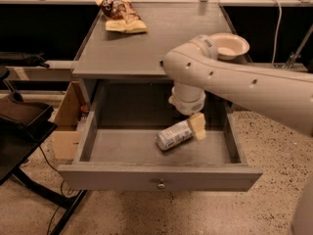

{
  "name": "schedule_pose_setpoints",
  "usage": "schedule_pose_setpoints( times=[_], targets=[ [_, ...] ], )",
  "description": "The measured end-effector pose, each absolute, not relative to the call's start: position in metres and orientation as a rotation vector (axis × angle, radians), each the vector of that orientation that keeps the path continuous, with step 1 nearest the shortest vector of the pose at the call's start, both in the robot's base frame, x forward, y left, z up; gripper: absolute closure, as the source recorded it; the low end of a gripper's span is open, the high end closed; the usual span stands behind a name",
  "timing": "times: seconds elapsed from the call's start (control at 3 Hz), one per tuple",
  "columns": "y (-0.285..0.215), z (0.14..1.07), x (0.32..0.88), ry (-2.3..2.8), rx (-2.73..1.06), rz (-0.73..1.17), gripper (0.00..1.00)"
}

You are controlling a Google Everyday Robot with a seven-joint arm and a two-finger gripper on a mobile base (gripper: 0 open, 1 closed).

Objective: Pick blue plastic bottle from top drawer and place on counter

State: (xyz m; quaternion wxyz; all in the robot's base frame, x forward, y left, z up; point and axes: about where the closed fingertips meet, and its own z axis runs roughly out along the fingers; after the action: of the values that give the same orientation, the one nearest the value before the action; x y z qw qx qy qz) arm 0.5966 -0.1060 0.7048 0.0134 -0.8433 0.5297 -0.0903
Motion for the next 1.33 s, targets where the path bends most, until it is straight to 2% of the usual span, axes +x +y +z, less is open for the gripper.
schedule_pose_setpoints(
  times=[0.33, 1.0, 1.33],
  targets=[
    [-0.096, 0.648, 0.629, 1.631, -2.643, -0.165, 0.03],
    [-0.094, 0.596, 0.629, 1.645, -2.517, 0.069, 0.50],
    [-0.094, 0.597, 0.627, 1.647, -2.497, 0.079, 0.72]
  ],
)
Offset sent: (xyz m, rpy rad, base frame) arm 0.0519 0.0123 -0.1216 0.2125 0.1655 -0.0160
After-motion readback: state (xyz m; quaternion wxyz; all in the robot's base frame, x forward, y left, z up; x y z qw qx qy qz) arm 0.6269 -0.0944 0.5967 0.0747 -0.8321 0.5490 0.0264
